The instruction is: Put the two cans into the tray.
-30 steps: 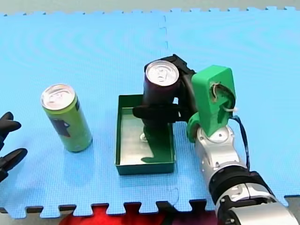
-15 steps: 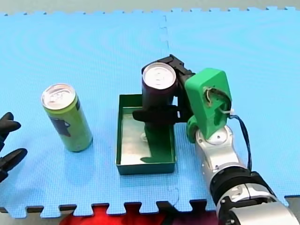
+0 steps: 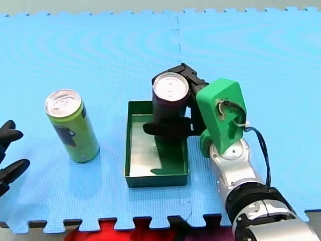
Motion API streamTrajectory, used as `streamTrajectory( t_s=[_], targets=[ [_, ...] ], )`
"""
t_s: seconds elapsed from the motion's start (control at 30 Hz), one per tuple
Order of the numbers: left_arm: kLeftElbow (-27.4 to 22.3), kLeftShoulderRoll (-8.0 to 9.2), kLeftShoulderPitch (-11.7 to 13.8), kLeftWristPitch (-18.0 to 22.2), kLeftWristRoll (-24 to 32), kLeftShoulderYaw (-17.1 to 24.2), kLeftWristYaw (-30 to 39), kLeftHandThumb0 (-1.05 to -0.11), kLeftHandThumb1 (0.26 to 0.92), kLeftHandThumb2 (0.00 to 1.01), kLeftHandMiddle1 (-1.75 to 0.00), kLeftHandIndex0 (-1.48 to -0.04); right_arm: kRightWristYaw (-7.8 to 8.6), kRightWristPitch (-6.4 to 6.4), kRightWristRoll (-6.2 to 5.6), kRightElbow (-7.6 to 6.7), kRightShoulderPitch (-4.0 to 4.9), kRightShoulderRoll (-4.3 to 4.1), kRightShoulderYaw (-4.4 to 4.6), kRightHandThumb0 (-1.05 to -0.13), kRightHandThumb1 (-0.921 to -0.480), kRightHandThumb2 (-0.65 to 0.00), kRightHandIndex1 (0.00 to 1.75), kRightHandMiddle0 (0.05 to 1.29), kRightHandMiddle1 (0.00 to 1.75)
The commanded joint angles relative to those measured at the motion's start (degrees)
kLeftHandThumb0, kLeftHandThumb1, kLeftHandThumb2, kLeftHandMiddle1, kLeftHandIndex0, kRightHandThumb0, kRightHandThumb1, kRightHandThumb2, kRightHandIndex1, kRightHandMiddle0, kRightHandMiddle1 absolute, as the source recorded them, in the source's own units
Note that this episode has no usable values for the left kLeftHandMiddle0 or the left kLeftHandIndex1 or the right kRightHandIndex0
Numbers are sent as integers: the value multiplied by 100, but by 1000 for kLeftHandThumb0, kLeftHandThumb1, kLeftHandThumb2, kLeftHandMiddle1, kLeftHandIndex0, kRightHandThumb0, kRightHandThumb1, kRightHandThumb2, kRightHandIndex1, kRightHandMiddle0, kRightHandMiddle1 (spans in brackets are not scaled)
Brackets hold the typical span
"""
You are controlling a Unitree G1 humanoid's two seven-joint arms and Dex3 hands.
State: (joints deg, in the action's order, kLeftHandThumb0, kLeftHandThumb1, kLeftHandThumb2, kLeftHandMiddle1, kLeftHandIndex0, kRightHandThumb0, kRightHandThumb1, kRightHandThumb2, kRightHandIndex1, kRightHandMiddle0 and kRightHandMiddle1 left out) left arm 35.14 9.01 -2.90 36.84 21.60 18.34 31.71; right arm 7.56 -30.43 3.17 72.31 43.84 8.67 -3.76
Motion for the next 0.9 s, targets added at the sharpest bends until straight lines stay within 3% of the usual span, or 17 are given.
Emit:
streamTrajectory(
  t_s=[0.0, 0.27, 0.87],
  targets=[
    [-32, 11, 18, -27, 26, 2, -4, -1048, 909, 0, -4, -530, -72, -22, 0, -12, -7, -43, -4, -314, -816, -2, 1746, 628, 1746],
    [-49, 22, 13, -63, 51, 19, 17, -1048, 905, 0, -4, -533, -167, 142, 54, -35, -50, -40, 51, -311, -819, -3, 1746, 624, 1746],
    [-93, 20, -44, -60, -7, -4, -37, -1048, 905, 0, -3, -541, -243, 190, 98, -31, -61, -77, 111, -313, -827, -4, 1746, 627, 1746]
  ],
)
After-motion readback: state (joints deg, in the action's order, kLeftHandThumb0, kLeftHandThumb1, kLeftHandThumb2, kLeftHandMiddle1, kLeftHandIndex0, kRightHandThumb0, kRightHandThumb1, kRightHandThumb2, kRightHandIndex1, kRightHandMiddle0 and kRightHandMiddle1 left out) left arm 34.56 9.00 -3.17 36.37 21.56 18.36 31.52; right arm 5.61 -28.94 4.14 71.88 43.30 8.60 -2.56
